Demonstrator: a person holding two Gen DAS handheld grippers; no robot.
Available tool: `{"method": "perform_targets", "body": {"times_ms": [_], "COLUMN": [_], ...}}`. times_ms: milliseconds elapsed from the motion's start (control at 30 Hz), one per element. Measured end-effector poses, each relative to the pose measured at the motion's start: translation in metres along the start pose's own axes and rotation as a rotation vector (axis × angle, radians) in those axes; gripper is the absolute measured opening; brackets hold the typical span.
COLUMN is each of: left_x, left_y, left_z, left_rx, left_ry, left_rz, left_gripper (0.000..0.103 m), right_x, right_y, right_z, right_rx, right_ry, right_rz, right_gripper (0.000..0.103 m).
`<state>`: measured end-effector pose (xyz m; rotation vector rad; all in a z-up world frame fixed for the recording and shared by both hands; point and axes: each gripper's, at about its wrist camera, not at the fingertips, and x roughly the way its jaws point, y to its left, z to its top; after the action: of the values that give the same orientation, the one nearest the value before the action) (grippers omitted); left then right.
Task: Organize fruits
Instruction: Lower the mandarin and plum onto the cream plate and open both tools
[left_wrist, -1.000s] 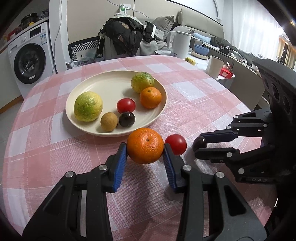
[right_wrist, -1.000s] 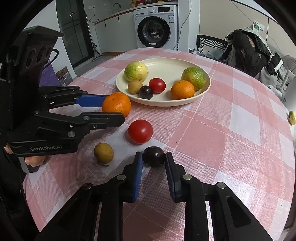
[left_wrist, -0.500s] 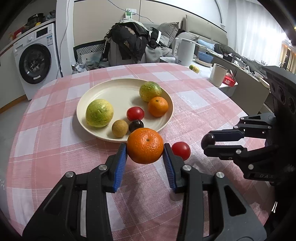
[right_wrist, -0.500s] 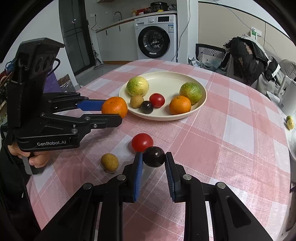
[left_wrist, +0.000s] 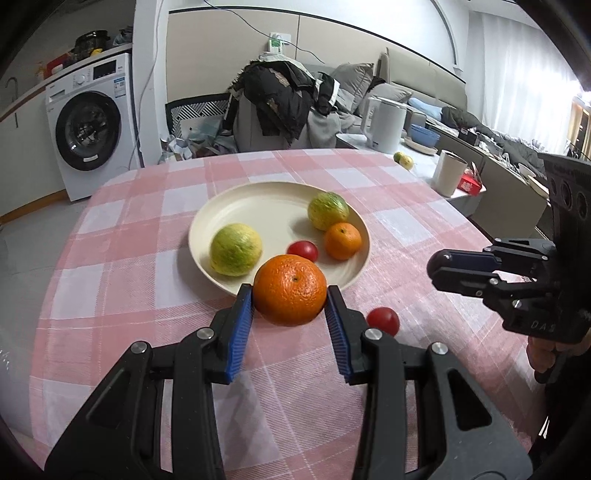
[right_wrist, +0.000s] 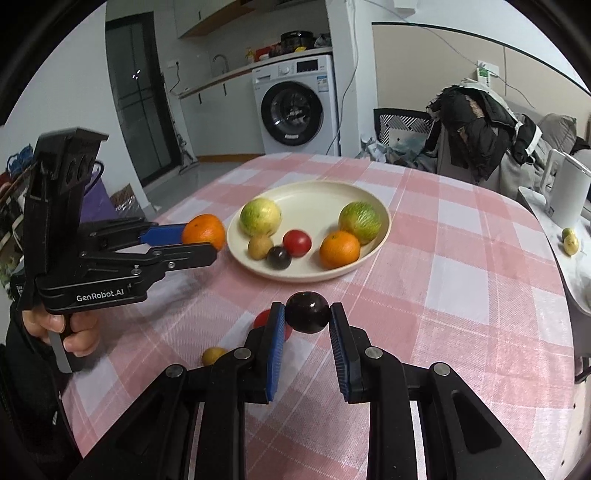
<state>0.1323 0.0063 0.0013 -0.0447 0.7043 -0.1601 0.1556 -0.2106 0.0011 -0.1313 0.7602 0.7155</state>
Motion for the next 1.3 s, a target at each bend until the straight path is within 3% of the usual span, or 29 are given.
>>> {"method": "perform_targets", "body": {"times_ms": [900,1300], "left_x": [0.036,0.064], "left_y": [0.012,0.010], "left_z": [0.039,0.051], "left_rx": [-0.030,-0.013], "left_ry": [-0.035,-0.029], "left_rz": [0.055,0.058], "left_gripper": [0.036,0.036], "right_x": [0.023,0.049], "right_y": [-0.006,-0.009], "right_z": [0.050,0.061], "right_rx": [0.063,0.062], "right_ry": [-0.091,-0.071], "right_rz": [0.012,0.000], "right_gripper": [0.025,0.025]}}
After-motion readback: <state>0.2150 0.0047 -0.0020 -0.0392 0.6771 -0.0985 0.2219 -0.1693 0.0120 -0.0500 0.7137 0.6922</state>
